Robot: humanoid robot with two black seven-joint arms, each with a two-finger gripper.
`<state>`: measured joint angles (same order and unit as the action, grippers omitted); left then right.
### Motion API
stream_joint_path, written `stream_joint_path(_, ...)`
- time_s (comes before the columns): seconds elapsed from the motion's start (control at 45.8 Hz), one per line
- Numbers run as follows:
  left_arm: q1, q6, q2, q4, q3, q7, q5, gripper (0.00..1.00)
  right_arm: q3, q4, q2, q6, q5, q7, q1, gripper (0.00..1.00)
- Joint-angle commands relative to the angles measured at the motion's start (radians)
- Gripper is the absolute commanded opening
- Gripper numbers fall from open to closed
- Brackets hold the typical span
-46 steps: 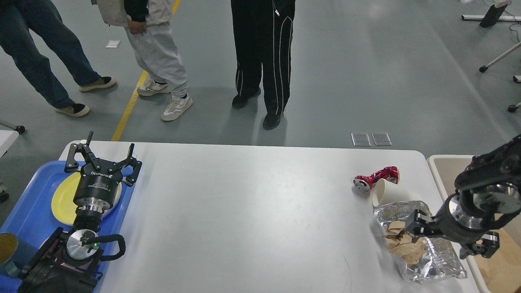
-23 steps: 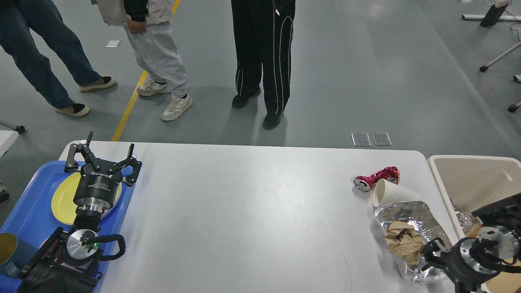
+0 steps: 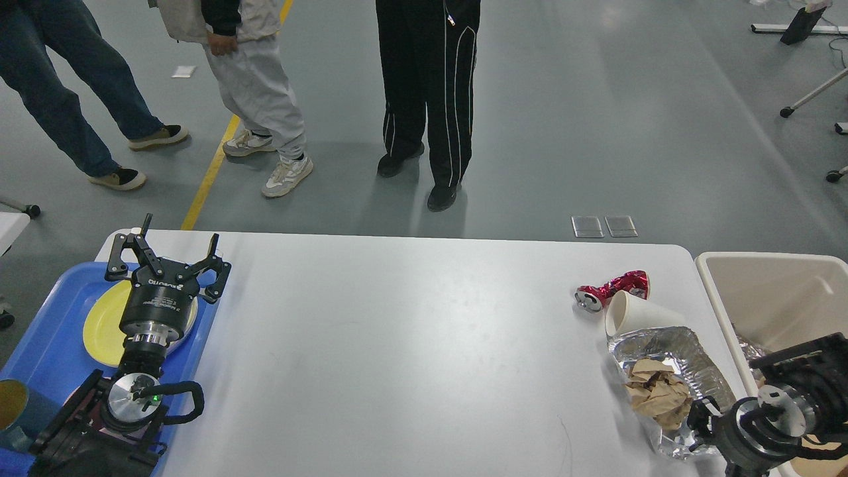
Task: Tidy desktop
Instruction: 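Lower the right gripper and grasp the crumpled foil edge, then lift the foil with scraps and drop it into the bin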
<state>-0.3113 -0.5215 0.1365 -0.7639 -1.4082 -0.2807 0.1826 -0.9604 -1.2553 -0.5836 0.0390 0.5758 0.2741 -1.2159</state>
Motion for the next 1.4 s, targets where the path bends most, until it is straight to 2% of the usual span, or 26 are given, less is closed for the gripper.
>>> stream_joint_path(0.0,0.0,0.0,0.0,0.0,0.0,0.0,0.0,0.97,0.037,0.051,0.001,0.012,0.038,-0.001,0.032,0.0)
stream_joint_path(0.48,0.0,0.0,0.0,0.0,0.0,0.0,0.0,0.97,0.058,0.07,0.001,0.002,0.062,-0.003,0.045,0.0)
stream_joint_path(0.611,0.0,0.0,0.0,0.0,0.0,0.0,0.0,0.97,0.058,0.036,-0.028,-0.02,0.065,0.01,0.026,0.0)
stream_joint_path(0.699,0.0,0.0,0.0,0.0,0.0,0.0,0.0,0.97,0.045,-0.035,-0.09,-0.039,0.065,0.011,-0.02,0.0)
stream_joint_path(0.874,0.0,0.0,0.0,0.0,0.0,0.0,0.0,0.97,-0.015,-0.182,-0.193,-0.042,0.065,0.013,-0.181,0.0)
stream_joint_path(1.048,0.0,0.0,0.0,0.0,0.0,0.0,0.0,0.97,-0.222,-0.285,-0.226,-0.056,0.067,0.011,-0.424,0.0)
stream_joint_path(1.201,0.0,0.0,0.0,0.0,0.0,0.0,0.0,0.97,-0.44,-0.375,-0.231,-0.184,0.078,0.011,-0.697,0.0)
stream_joint_path(1.376,0.0,0.0,0.0,0.0,0.0,0.0,0.0,0.97,-0.675,-0.415,-0.171,-0.333,0.076,0.013,-0.945,0.0)
